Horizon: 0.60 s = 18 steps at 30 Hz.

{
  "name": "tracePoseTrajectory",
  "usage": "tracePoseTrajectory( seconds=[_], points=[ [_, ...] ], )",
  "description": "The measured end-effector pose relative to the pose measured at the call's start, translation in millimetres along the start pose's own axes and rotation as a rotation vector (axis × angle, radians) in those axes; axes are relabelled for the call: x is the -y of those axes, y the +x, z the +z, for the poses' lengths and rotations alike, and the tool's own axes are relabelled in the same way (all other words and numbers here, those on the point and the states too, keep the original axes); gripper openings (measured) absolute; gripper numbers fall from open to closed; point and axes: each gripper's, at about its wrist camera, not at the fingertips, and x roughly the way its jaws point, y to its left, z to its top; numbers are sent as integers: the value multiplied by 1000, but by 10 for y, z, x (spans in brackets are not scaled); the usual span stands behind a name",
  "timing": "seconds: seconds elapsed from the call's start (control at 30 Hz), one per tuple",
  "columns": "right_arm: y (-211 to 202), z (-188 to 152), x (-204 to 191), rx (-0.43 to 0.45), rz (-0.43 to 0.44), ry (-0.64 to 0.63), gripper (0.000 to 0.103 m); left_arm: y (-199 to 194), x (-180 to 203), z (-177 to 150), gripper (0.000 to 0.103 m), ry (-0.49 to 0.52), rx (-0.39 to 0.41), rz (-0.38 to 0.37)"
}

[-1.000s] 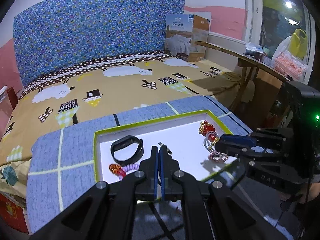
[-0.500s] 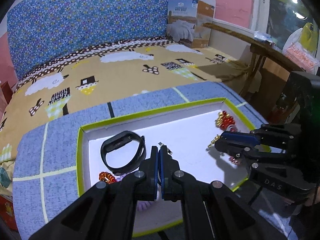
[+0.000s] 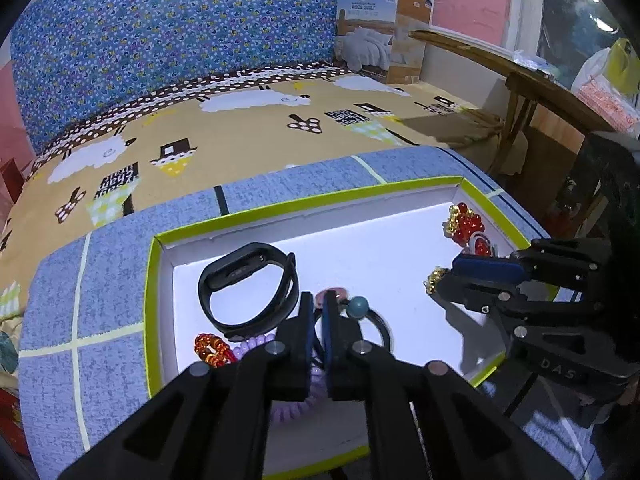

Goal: Organize jewelry
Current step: 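Carry the black cord and gold charm into the green box and open both tools, then move the left tool to the gold ring while the right tool reaches the pale blue coil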

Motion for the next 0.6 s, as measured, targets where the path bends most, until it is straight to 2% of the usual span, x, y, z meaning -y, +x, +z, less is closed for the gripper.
tracePoseTrajectory(
  seconds=[0.1,0.37,0.6],
  points=[
    [-31,0,-7,8,-5,-3,37,-40,-2,-17,22,3,11,3],
    [-314,-66,-25,43,-8,11,37,-346,-13,-102,22,-2,63,14],
    [-764,-279,-101,100,-8,33,37,-795,-7,-284,22,-30,129,12]
  ],
)
